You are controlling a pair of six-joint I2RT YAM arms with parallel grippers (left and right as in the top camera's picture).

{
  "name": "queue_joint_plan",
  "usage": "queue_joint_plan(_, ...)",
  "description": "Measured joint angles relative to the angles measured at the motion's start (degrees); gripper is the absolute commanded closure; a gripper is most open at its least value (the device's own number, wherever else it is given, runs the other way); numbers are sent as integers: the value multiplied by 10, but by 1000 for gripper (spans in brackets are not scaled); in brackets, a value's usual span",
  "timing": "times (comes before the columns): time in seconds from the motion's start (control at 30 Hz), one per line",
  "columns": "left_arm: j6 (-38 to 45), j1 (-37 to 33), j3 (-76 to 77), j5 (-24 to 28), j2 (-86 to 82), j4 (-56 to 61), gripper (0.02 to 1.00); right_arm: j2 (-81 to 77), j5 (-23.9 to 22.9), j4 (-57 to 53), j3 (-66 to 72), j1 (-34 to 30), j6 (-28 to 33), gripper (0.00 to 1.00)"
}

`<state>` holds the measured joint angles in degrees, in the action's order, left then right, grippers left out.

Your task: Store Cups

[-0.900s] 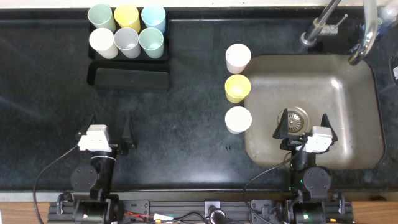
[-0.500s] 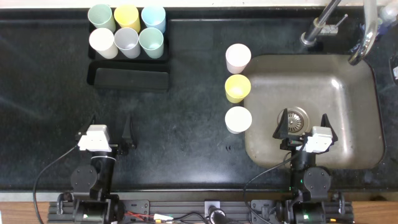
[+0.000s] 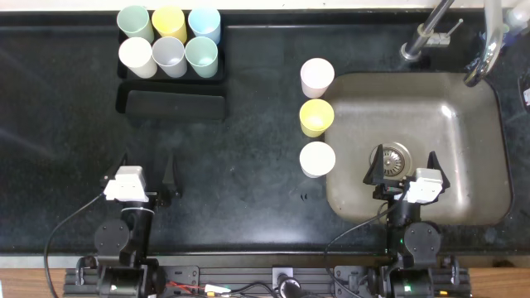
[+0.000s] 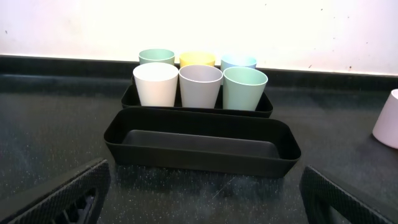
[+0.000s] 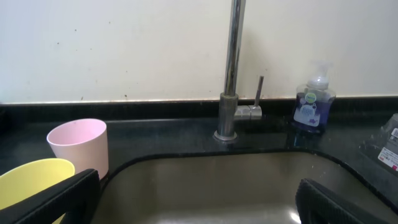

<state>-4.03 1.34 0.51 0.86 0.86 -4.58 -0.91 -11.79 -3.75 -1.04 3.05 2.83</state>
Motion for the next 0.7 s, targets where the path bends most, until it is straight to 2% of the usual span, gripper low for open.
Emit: queue_joint_plan(0.7, -5, 0, 0, -2, 0, -1, 18, 0, 0, 0, 0, 0, 0, 3)
